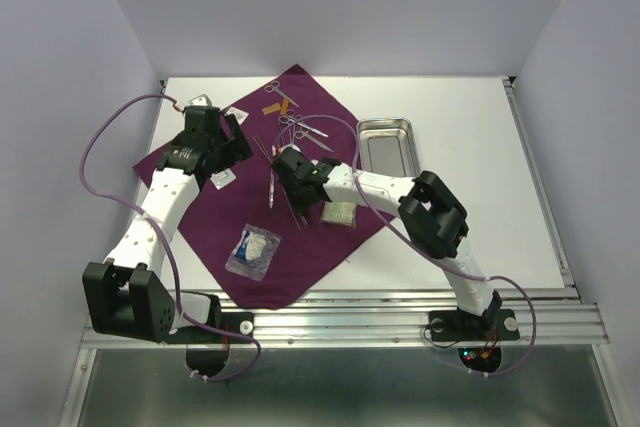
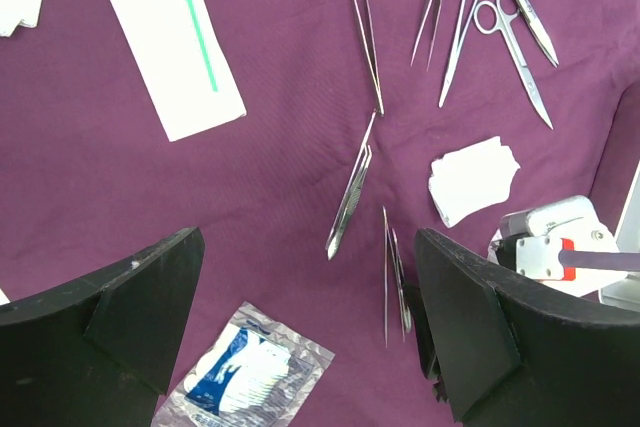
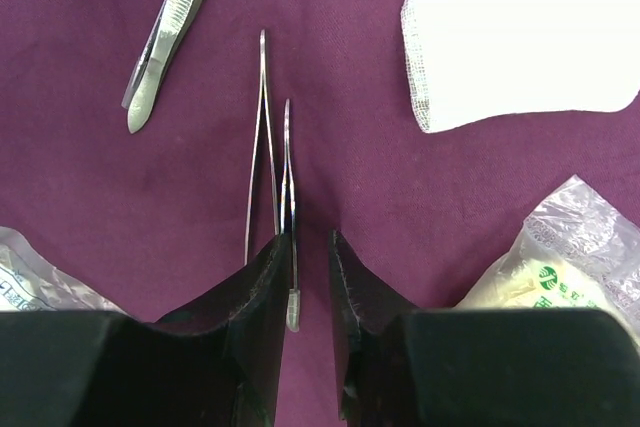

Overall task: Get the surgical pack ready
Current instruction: Pick up the medical item from the surgical kit.

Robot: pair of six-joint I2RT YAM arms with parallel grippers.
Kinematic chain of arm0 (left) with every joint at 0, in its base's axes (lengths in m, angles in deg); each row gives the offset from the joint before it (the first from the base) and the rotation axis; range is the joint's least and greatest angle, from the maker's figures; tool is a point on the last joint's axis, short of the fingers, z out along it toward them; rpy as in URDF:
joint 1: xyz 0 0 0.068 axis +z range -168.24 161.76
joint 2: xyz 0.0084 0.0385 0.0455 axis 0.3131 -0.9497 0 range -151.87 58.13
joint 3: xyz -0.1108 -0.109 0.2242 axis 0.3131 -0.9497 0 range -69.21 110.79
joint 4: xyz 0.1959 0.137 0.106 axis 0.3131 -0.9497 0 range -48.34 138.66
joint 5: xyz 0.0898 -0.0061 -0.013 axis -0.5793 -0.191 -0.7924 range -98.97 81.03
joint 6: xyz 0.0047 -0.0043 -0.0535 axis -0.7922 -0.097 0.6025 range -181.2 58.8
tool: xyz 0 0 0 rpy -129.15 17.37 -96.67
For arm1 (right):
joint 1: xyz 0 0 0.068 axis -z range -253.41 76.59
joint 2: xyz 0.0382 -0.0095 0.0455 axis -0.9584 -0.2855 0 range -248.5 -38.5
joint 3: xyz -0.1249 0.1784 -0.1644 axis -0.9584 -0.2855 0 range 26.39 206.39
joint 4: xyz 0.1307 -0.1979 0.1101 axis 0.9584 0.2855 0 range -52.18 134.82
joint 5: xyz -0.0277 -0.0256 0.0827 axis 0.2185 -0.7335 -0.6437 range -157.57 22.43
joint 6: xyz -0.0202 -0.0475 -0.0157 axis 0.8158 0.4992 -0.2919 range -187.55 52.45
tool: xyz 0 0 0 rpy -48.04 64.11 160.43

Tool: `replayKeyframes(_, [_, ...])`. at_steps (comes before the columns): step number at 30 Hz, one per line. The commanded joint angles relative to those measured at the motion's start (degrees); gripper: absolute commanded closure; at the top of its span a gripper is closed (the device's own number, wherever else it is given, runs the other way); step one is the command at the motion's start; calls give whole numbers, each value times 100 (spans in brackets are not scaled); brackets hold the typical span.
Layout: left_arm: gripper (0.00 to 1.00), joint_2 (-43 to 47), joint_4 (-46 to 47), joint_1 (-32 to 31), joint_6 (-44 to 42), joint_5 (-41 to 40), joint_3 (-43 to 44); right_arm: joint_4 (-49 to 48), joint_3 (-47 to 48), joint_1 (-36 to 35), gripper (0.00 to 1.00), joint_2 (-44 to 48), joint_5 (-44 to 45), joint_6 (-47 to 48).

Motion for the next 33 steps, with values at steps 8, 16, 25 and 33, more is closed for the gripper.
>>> replayKeyframes(8, [1, -38, 140, 40, -99, 31, 40, 5, 227, -129, 73, -270, -64, 89])
replayKeyframes(16, [1, -55, 140, 40, -99, 22, 22, 5, 210, -129, 73, -313, -47, 81])
replayKeyframes(25, [1, -64, 166, 40, -99, 13, -4, 23, 122, -129, 95, -33, 356, -16])
replayKeyframes(33, [1, -99, 158, 40, -99, -4, -4, 32, 43, -129, 97, 433, 901, -34])
